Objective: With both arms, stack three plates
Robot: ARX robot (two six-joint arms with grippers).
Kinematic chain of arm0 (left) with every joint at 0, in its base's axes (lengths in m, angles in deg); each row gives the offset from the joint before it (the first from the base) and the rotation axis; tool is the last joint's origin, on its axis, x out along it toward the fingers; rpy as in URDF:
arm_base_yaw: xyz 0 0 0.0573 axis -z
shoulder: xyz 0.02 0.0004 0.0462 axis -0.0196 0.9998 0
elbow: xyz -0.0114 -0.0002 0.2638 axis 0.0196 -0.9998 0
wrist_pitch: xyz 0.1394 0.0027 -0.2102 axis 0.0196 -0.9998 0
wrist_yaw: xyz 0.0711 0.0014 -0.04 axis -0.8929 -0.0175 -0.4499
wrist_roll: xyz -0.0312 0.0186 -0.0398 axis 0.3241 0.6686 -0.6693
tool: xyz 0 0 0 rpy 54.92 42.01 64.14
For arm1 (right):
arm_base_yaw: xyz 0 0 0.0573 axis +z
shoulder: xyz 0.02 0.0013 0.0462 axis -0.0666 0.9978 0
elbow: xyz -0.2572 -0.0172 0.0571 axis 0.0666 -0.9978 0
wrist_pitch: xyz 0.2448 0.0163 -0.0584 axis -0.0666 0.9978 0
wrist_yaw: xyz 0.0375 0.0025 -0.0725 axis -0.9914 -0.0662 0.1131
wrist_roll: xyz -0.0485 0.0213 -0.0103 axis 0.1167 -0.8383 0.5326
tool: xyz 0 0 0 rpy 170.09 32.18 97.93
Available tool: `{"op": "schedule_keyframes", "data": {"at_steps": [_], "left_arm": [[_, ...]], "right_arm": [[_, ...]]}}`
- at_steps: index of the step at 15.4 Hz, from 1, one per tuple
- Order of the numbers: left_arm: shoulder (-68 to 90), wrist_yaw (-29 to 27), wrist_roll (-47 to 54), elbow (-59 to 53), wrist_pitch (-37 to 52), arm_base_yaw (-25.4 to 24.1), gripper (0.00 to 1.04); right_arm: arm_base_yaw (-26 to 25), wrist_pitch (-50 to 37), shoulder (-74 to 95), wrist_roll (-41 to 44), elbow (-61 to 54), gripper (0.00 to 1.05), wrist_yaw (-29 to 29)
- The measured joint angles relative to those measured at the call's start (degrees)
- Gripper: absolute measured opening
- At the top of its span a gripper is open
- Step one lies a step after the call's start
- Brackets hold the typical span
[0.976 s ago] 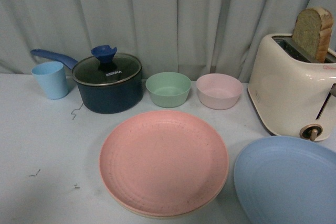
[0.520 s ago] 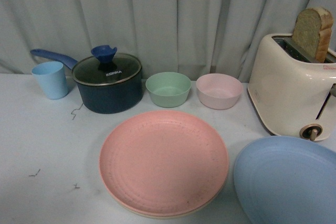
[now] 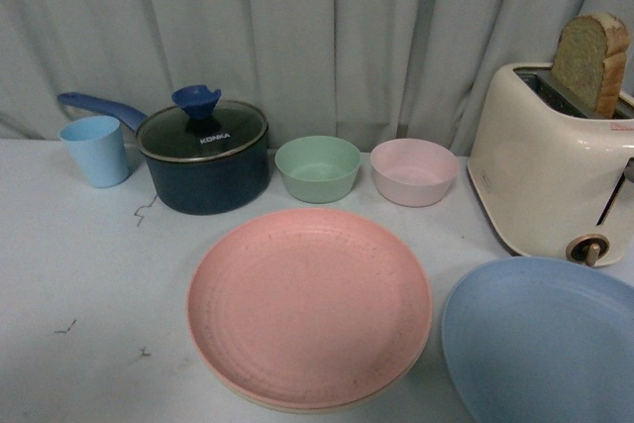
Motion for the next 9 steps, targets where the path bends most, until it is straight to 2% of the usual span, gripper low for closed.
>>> {"op": "schedule_keyframes", "data": {"at_steps": [3, 6, 7, 9], "left_arm": [[0.00, 0.02, 0.00, 0.00, 0.00, 0.00, 0.98], [0.00, 0.00, 0.02, 0.00, 0.00, 0.00, 0.98], [0.00, 0.00, 0.00, 0.00, 0.02, 0.00, 0.98], [0.00, 0.00, 0.02, 0.00, 0.00, 0.00, 0.98]], "right_arm": [[3.58, 2.78, 7.06, -2.16, 4.46, 0.98, 1.64], [3.98, 3.37, 10.78, -2.99, 6.12, 0.98, 2.21], [4.09, 3.28, 11.04, -3.28, 6.16, 0.92, 2.25], [4.24, 2.73, 11.17, -3.37, 6.16, 0.69, 2.10]]}}
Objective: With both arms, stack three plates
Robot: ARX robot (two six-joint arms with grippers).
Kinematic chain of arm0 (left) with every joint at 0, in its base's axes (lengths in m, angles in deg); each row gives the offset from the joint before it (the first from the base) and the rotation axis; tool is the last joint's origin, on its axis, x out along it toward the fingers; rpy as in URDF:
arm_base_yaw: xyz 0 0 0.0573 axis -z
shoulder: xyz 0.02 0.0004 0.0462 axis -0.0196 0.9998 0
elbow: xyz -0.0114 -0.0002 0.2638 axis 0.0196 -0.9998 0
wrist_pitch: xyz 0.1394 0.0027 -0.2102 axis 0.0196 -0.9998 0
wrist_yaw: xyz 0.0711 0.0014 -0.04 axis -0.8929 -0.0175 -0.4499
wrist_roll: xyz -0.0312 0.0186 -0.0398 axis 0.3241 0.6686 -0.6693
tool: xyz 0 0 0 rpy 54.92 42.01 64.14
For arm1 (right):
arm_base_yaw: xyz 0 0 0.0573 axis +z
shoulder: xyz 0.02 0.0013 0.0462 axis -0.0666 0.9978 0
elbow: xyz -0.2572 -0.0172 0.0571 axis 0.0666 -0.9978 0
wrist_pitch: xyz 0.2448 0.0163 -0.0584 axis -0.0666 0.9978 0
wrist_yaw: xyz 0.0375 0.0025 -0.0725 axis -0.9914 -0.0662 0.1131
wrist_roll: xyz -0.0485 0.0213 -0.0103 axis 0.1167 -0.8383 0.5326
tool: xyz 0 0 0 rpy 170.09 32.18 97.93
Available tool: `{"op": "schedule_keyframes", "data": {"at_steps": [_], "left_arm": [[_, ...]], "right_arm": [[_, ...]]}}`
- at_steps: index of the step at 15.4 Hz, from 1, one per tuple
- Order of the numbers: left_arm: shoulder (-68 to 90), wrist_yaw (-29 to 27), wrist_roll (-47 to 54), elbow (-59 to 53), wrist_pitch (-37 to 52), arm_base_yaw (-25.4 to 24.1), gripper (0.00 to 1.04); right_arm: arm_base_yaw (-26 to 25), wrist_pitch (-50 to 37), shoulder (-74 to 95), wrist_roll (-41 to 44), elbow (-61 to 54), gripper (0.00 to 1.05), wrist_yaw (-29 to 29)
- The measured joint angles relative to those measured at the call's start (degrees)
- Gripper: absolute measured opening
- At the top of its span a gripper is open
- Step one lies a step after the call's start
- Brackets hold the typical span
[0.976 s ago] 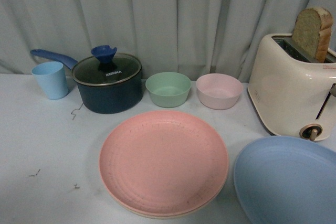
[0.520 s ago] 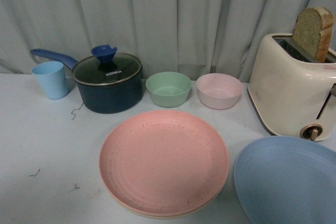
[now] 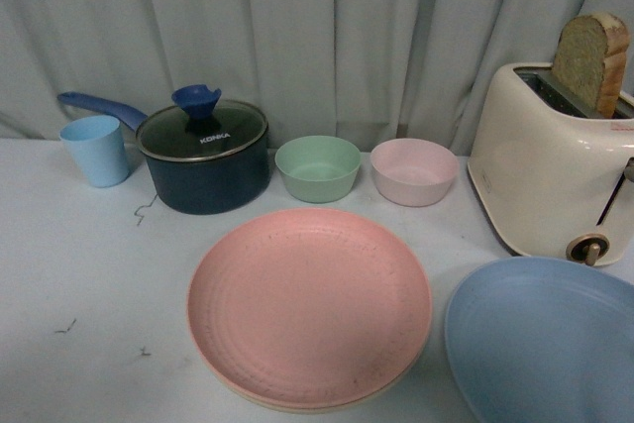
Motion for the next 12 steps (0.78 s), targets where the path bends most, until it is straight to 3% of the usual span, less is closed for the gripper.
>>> {"op": "schedule_keyframes", "data": {"at_steps": [5, 6, 12], "left_arm": [[0.00, 0.02, 0.00, 0.00, 0.00, 0.00, 0.98], [0.00, 0.00, 0.00, 0.00, 0.00, 0.00, 0.98], [0.00, 0.02, -0.02, 0.00, 0.02, 0.00, 0.98]], "right_arm": [[-0.02, -1.07, 0.22, -0.17, -0.02, 0.15, -1.05], [-0.13, -1.03, -0.46, 0.28, -0.87, 0.08, -2.64], [-0.92, -0.61, -3.45, 0.13, -2.99, 0.03, -4.68]]}}
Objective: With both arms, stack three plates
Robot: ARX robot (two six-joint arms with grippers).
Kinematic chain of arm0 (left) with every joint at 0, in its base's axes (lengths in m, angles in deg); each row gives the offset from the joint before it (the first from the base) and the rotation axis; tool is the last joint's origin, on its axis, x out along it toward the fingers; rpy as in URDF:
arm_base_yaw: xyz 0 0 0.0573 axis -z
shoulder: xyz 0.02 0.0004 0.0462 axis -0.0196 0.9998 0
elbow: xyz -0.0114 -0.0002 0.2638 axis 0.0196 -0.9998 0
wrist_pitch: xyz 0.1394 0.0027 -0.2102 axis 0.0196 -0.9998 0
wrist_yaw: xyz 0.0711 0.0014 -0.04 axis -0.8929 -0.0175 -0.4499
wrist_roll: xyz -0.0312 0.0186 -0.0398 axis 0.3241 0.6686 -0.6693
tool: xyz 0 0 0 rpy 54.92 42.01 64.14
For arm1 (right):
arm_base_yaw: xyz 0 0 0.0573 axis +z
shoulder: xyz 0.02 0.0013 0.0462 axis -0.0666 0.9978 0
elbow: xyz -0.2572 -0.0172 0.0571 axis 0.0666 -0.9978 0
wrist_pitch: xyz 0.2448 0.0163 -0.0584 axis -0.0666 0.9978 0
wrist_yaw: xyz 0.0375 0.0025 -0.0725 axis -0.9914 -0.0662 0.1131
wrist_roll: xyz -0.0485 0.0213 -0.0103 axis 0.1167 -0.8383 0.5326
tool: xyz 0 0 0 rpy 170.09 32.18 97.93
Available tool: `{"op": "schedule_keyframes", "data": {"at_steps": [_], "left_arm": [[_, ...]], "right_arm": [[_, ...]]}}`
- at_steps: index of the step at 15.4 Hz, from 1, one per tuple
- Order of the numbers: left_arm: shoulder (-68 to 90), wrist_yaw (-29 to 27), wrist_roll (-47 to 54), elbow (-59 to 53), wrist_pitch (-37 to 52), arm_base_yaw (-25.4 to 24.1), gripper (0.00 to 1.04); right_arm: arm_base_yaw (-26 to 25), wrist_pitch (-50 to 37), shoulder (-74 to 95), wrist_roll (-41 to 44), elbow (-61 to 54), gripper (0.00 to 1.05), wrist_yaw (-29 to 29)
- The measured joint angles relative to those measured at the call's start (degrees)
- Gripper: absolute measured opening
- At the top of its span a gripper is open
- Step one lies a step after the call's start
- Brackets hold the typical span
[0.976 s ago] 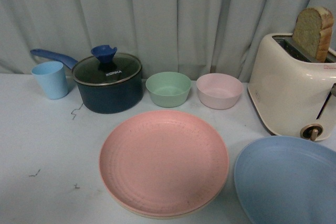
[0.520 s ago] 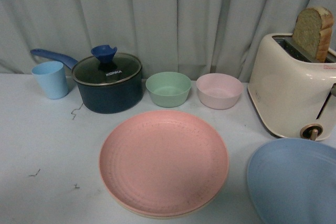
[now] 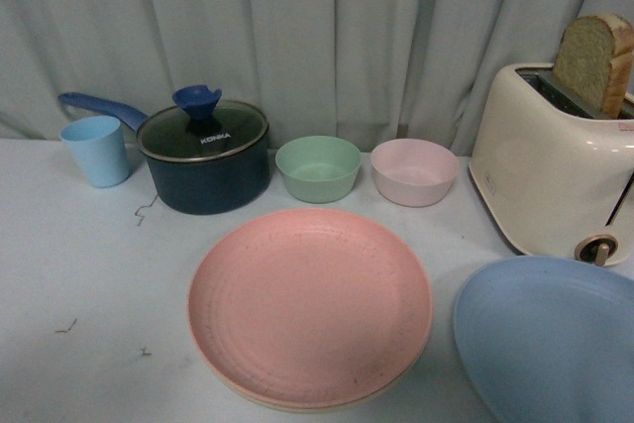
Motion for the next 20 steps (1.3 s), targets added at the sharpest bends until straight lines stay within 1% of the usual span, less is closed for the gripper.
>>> {"op": "schedule_keyframes", "data": {"at_steps": [5, 7, 8, 9, 10, 11, 13, 15, 17, 20], "left_arm": [[0.00, 0.00, 0.00, 0.00, -0.02, 0.00, 0.98], [0.00, -0.02, 0.02, 0.00, 0.00, 0.00, 0.98], [0.00, 0.02, 0.00, 0.00, -0.02, 0.00, 0.98], [0.00, -0.02, 0.02, 0.00, -0.02, 0.00, 0.98], [0.00, 0.00, 0.02, 0.00, -0.02, 0.00, 0.98], [0.00, 0.00, 0.02, 0.00, -0.02, 0.00, 0.98], [0.00, 0.00, 0.00, 0.00, -0.02, 0.00, 0.98], [0.00, 0.00, 0.02, 0.00, 0.00, 0.00, 0.98], [0.00, -0.02, 0.02, 0.00, 0.00, 0.00, 0.98], [0.00, -0.02, 0.02, 0.00, 0.00, 0.00, 0.98]], "right_arm": [[-0.76, 0.33, -4.68, 0.04, -3.17, 0.03, -0.94], [-3.34, 7.06, -18.53, 0.96, -9.62, 0.03, -2.32], [-3.61, 11.39, -25.51, 0.96, -11.67, 0.03, -4.66], [-0.81, 12.35, -36.35, -0.98, -10.88, 0.03, -6.67], [7.04, 7.39, -28.22, -6.27, -2.36, 0.03, -2.67], [17.84, 7.17, -13.60, -10.19, 10.25, 0.03, 0.72], [22.23, 8.61, -7.04, -11.47, 16.48, 0.03, 2.40], [26.40, 10.14, -1.42, -12.63, 20.90, 0.03, 2.62], [29.22, 11.41, 2.03, -13.38, 23.96, 0.03, 3.32], [31.89, 12.96, 5.25, -14.69, 26.47, 0.03, 3.15]]}}
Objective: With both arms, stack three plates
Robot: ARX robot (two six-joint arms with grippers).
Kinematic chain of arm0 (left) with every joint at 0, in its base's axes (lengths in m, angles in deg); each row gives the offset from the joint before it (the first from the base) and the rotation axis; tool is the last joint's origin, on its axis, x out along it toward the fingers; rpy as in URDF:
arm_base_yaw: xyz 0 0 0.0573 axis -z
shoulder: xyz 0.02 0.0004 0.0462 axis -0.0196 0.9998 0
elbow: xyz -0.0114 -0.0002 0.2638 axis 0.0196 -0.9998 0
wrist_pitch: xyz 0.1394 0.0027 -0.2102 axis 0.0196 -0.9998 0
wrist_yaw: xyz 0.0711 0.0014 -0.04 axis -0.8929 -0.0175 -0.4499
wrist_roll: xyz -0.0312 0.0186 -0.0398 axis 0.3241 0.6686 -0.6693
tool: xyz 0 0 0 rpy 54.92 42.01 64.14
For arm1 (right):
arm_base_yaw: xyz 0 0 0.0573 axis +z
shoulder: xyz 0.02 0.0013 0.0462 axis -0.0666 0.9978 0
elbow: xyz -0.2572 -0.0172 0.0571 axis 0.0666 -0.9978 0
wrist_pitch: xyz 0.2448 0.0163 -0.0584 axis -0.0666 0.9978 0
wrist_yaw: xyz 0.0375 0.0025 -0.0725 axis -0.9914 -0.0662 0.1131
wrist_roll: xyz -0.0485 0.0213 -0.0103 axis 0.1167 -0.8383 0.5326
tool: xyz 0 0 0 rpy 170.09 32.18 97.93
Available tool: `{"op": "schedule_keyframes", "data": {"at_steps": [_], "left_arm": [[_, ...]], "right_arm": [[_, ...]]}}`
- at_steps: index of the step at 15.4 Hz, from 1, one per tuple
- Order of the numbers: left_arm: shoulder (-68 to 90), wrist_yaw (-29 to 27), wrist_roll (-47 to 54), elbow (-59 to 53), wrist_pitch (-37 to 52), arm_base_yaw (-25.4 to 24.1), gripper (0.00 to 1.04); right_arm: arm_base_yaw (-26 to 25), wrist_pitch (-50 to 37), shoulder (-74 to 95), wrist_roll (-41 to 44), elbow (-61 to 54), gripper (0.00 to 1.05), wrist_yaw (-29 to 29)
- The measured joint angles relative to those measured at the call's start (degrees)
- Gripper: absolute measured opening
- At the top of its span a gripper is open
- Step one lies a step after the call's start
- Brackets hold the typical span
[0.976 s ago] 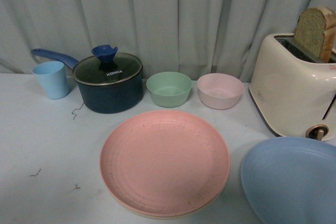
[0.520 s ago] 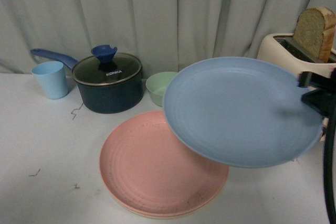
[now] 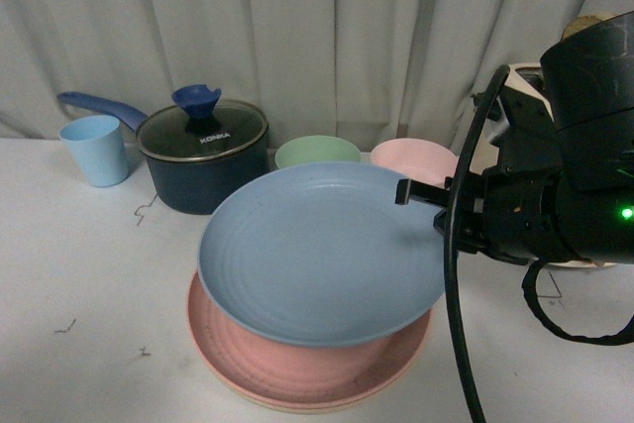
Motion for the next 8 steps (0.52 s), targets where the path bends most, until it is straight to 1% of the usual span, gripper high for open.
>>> {"op": "schedule_keyframes", "data": {"at_steps": [2, 8], "left_arm": [[0.00, 0.02, 0.00, 0.00, -0.02, 0.00, 0.98], [0.00, 0.02, 0.00, 0.00, -0.02, 0.00, 0.98]], "right_arm": [[1.20, 0.96, 1.29, -0.17, 0.31, 0.03, 0.04], [2.21, 0.24, 3.06, 0.42, 0.28, 0.03, 0.72]]}}
